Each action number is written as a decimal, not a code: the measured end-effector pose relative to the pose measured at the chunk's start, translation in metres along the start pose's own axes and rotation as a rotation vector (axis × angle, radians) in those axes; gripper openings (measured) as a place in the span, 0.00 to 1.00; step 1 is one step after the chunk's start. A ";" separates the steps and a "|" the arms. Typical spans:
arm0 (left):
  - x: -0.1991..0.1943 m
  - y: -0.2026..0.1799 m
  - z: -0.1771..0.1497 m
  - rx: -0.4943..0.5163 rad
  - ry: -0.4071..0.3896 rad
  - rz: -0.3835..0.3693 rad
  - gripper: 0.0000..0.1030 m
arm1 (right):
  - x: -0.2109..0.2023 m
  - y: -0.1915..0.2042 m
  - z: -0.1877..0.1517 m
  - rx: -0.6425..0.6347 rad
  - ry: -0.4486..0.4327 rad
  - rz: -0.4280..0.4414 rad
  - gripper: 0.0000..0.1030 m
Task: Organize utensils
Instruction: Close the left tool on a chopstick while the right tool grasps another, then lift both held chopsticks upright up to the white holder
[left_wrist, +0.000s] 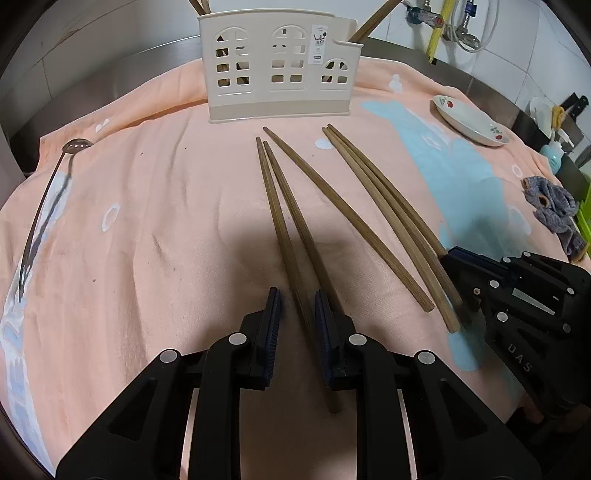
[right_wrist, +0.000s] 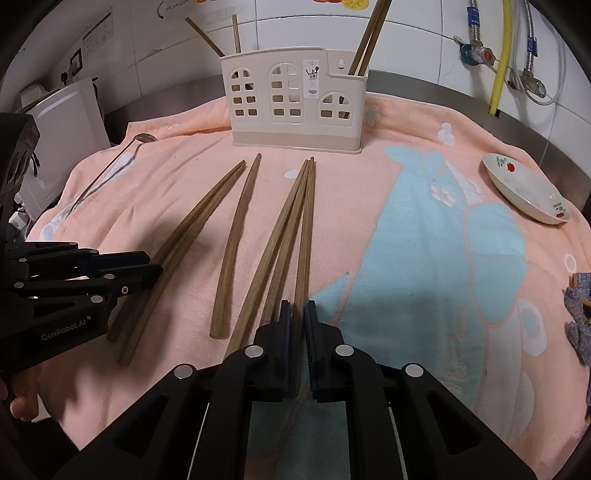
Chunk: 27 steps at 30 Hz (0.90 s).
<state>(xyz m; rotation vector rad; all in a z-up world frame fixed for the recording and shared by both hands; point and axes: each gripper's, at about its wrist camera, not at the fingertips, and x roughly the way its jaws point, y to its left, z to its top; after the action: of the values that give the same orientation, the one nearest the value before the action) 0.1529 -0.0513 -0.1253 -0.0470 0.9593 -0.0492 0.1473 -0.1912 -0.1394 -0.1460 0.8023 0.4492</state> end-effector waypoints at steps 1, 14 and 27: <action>0.000 0.001 0.000 -0.004 0.001 -0.003 0.16 | 0.000 0.000 0.000 0.003 -0.001 0.000 0.07; -0.024 0.009 0.002 0.012 -0.060 -0.037 0.06 | -0.030 -0.001 0.017 -0.006 -0.074 -0.013 0.06; -0.070 0.017 0.018 0.039 -0.210 -0.057 0.06 | -0.075 -0.004 0.063 -0.028 -0.198 0.022 0.06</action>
<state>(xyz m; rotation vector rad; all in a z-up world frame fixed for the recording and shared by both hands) 0.1284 -0.0294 -0.0588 -0.0428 0.7470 -0.1129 0.1449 -0.2010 -0.0419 -0.1162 0.6039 0.4879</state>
